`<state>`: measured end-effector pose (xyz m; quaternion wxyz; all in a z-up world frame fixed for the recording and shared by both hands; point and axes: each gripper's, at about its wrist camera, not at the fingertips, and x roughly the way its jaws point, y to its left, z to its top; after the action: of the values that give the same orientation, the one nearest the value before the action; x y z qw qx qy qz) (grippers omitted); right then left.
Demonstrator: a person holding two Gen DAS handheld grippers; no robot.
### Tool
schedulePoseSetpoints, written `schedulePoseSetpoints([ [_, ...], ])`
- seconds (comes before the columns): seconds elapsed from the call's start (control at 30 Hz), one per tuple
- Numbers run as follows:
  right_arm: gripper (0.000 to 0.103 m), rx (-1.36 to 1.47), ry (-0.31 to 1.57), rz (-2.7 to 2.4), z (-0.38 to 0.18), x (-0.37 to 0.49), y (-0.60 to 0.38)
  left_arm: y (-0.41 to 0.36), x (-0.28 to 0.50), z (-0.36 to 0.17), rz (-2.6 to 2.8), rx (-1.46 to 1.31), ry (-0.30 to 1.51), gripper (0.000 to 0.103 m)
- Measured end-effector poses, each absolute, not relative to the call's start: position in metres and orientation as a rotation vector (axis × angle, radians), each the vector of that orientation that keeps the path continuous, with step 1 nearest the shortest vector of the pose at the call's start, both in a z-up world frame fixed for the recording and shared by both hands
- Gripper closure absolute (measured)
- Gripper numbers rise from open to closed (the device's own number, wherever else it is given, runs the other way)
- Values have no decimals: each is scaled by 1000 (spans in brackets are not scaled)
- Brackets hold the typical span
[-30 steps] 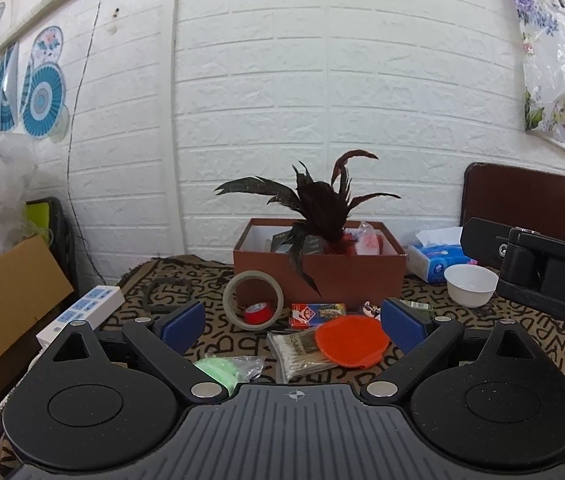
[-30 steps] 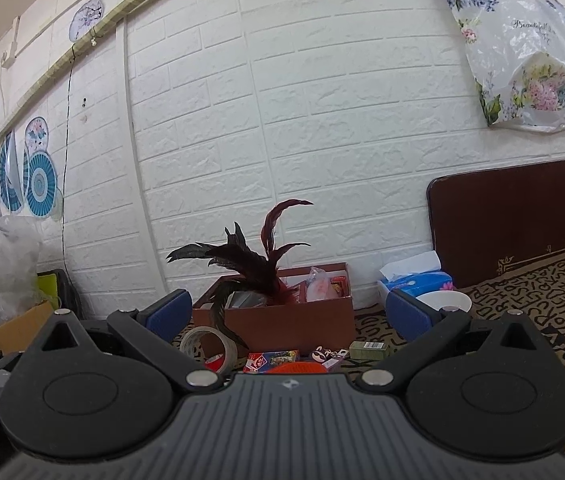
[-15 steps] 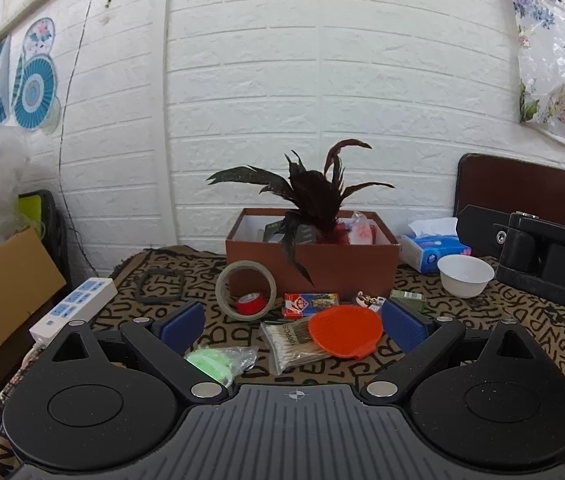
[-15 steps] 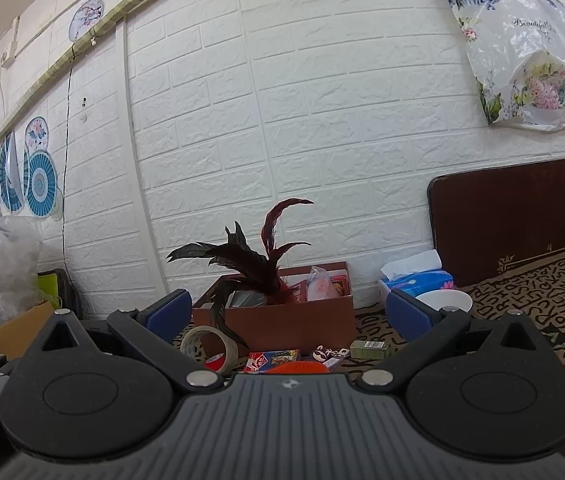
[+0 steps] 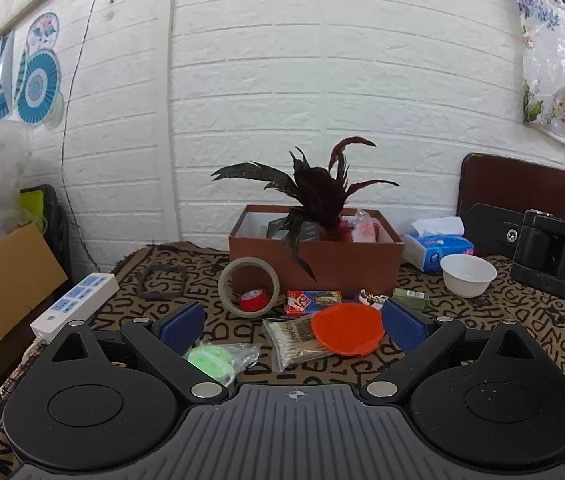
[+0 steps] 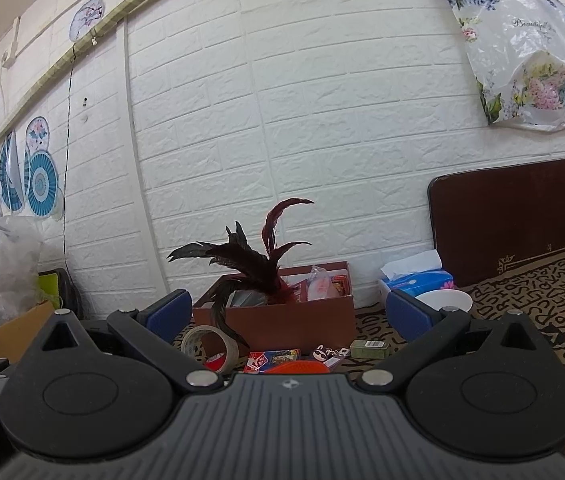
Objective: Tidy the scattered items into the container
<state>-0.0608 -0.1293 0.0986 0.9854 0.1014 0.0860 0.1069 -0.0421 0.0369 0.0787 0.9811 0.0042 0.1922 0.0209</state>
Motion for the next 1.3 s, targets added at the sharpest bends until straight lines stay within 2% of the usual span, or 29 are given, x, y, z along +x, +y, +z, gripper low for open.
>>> schedulePoseSetpoints([
  [0.47, 0, 207, 169, 217, 98, -62, -131, 34, -45, 78, 62, 43, 364, 0],
  [1.3, 0, 203, 169, 227, 99, -63, -131, 31, -74, 86, -4, 49, 195, 0],
])
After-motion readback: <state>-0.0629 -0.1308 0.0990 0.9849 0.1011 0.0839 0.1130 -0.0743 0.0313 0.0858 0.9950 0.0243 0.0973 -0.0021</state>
